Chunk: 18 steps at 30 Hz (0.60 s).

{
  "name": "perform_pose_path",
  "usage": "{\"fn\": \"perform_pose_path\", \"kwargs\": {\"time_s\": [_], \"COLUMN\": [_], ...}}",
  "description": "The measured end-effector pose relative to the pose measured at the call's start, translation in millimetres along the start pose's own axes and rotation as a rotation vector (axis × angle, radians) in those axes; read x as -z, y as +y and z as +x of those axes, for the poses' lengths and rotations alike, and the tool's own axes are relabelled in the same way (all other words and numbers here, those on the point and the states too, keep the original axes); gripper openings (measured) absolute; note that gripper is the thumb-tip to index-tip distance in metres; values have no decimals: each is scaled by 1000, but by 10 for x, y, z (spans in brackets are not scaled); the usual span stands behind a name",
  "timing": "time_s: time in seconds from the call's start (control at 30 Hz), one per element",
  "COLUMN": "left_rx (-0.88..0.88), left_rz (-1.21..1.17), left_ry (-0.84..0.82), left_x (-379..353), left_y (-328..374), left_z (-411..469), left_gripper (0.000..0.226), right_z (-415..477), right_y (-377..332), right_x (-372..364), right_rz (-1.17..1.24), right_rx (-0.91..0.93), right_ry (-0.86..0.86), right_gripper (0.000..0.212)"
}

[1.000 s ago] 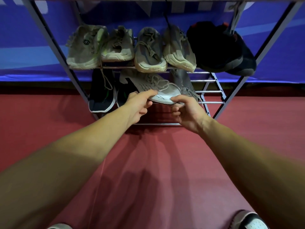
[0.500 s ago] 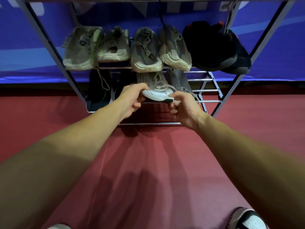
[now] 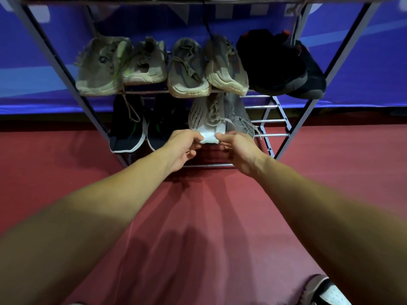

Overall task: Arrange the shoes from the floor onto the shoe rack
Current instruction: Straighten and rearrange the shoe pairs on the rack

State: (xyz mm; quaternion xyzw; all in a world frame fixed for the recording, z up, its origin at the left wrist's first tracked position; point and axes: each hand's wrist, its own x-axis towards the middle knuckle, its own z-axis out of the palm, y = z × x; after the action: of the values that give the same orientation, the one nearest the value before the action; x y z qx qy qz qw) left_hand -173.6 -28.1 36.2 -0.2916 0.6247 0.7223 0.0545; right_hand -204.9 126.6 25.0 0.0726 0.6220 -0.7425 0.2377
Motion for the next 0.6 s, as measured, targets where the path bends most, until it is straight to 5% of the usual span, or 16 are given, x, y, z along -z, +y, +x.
{"fn": "perform_pose_path", "kwargs": {"time_s": [0.13, 0.33, 0.43, 0.6], "left_rx": [43, 29, 19, 144], "left_rz": [-57, 28, 47, 36], "left_ry": [12, 173, 190, 75], "left_x": [-25, 51, 75, 35], "left_y": [-81, -246, -286, -399], "left_z": [13, 103, 139, 101], "left_gripper": [13, 5, 3, 24], "right_z": [-22, 29, 52, 107], "right_y": [6, 24, 42, 14], "right_x": [-19, 64, 71, 170], "right_rz": [-100, -134, -8, 209], "right_rx": [-105, -324, -341, -118], "right_ry": [6, 136, 283, 385], "right_gripper": [14, 46, 29, 9]}}
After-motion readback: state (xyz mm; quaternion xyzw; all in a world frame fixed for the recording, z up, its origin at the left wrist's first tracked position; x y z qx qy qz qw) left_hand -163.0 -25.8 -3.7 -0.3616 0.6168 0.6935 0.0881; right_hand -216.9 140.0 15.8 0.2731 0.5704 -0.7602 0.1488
